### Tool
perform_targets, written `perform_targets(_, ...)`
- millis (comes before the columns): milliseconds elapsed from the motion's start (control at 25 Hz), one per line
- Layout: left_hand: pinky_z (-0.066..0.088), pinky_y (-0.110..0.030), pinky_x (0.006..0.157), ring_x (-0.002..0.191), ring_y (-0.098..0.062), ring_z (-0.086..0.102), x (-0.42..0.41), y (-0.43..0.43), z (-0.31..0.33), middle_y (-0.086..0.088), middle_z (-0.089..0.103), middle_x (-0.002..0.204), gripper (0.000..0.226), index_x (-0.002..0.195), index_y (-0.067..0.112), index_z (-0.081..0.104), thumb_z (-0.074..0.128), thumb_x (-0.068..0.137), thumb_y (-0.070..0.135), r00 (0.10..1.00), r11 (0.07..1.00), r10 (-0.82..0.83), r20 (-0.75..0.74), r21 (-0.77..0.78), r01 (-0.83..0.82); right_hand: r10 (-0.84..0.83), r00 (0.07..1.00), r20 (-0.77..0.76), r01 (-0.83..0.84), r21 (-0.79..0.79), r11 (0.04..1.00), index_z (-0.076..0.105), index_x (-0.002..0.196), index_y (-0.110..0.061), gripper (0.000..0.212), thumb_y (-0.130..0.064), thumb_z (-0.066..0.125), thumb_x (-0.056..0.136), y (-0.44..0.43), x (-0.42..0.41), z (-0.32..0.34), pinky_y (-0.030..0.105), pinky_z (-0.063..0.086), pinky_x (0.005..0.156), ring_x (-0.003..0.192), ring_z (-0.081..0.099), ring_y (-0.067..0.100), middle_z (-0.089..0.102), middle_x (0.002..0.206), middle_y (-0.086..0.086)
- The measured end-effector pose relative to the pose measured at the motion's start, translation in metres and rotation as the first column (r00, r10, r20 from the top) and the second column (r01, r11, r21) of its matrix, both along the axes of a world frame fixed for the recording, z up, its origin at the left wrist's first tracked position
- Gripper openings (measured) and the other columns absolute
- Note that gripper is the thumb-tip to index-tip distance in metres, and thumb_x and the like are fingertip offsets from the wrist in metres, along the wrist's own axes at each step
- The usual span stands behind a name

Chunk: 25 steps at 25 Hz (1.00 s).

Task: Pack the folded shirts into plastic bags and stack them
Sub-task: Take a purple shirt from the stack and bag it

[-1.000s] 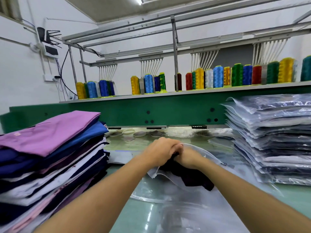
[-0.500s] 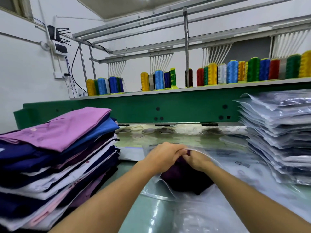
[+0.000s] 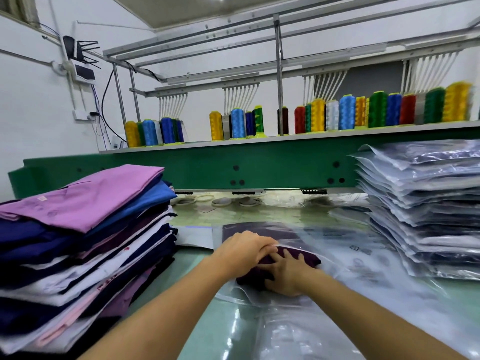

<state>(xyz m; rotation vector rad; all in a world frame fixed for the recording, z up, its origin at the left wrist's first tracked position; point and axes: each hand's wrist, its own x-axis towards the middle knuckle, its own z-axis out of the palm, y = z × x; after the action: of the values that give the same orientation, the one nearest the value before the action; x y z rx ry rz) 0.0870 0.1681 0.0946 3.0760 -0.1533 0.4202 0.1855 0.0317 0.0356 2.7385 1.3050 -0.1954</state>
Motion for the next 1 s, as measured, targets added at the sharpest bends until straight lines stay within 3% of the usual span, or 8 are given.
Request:
perform_targets(200,0.05,-0.04,0.085,0.111,-0.026,0.059,-0.013,0.002,-0.007,-0.001,0.063,0.117,0.043,0.133,0.034,0.053,0.057,0.096,0.054,0.997,0.994,0.045,-0.057,0.105,-0.039,-0.008,0.992,-0.124,0.011,0.019,1.0,0.011,0.133,-0.082,0.049,-0.056,0.034,0.097,-0.02,-0.006,0.008,0.066,0.009,0.119,0.153,0.01,0.038,0.01,0.169,-0.005)
perform_targets(320,0.047,-0.041,0.089,0.114,-0.027,0.053,-0.021,0.0,-0.021,-0.002,0.054,0.123,0.06,0.13,0.027,0.049,0.068,0.083,0.058,0.977,0.976,0.165,-0.136,0.166,-0.141,-0.017,0.998,-0.064,0.016,-0.006,1.0,0.017,0.15,-0.061,0.054,-0.043,0.032,0.102,-0.03,-0.014,0.006,0.059,0.002,0.122,0.155,-0.004,0.035,-0.005,0.17,-0.001)
perform_targets(400,0.046,-0.043,0.091,0.116,-0.033,0.053,-0.026,-0.002,-0.034,-0.007,0.052,0.126,0.056,0.129,0.022,0.047,0.068,0.085,0.048,0.955,0.964,0.22,-0.197,0.193,-0.182,0.01,1.0,-0.002,-0.01,0.003,1.0,0.03,0.155,-0.038,0.055,-0.026,0.037,0.102,-0.04,-0.021,0.01,0.047,0.022,0.123,0.153,0.019,0.033,0.018,0.166,0.007)
perform_targets(560,0.045,-0.042,0.081,0.114,-0.039,0.056,-0.031,-0.002,-0.047,-0.013,0.057,0.12,0.033,0.12,0.014,0.049,0.052,0.089,0.005,0.956,0.954,0.264,-0.125,0.18,-0.24,0.108,0.975,0.194,-0.12,0.049,0.992,0.06,0.122,-0.016,0.029,-0.01,0.051,0.096,-0.07,-0.032,0.022,0.04,0.052,0.088,0.11,0.061,0.028,0.064,0.124,0.005)
perform_targets(680,0.047,-0.046,0.077,0.107,-0.04,0.055,-0.037,0.001,-0.043,-0.014,0.057,0.11,0.031,0.101,0.018,0.041,0.047,0.082,-0.006,0.957,0.958,0.276,-0.09,0.11,-0.266,0.201,0.845,0.495,-0.339,0.206,0.918,0.057,0.101,-0.022,0.013,-0.022,0.061,0.09,-0.089,-0.036,0.026,0.031,0.042,0.067,0.089,0.059,0.022,0.065,0.103,-0.004)
perform_targets(760,0.049,-0.047,0.077,0.101,-0.038,0.055,-0.04,0.004,-0.04,-0.014,0.057,0.106,0.033,0.095,0.02,0.034,0.045,0.08,-0.008,0.963,0.967,0.253,-0.09,0.065,-0.248,0.125,0.799,0.588,-0.348,0.284,0.893,0.052,0.115,-0.029,0.045,-0.048,0.07,0.079,-0.101,-0.028,0.022,0.029,0.042,0.073,0.094,0.054,0.017,0.056,0.111,-0.009)
perform_targets(840,0.046,-0.047,0.075,0.094,-0.035,0.054,-0.043,0.007,-0.038,-0.011,0.056,0.101,0.031,0.091,0.019,0.034,0.042,0.079,-0.009,0.974,0.977,0.215,-0.077,0.02,-0.214,-0.006,0.885,0.465,-0.145,0.288,0.947,0.042,0.132,-0.034,0.066,-0.062,0.065,0.077,-0.111,-0.019,0.018,0.034,0.04,0.086,0.107,0.049,0.016,0.047,0.123,-0.012)
perform_targets(1000,0.042,-0.041,0.073,0.083,-0.023,0.043,-0.053,0.016,-0.039,0.001,0.047,0.092,0.025,0.083,0.018,0.042,0.04,0.082,-0.007,0.989,0.99,0.141,-0.048,0.025,-0.139,-0.019,0.93,0.367,-0.062,0.209,0.976,0.05,0.109,-0.029,0.02,-0.027,0.056,0.09,-0.108,-0.013,0.003,0.033,0.036,0.084,0.096,0.06,0.022,0.066,0.108,-0.006)
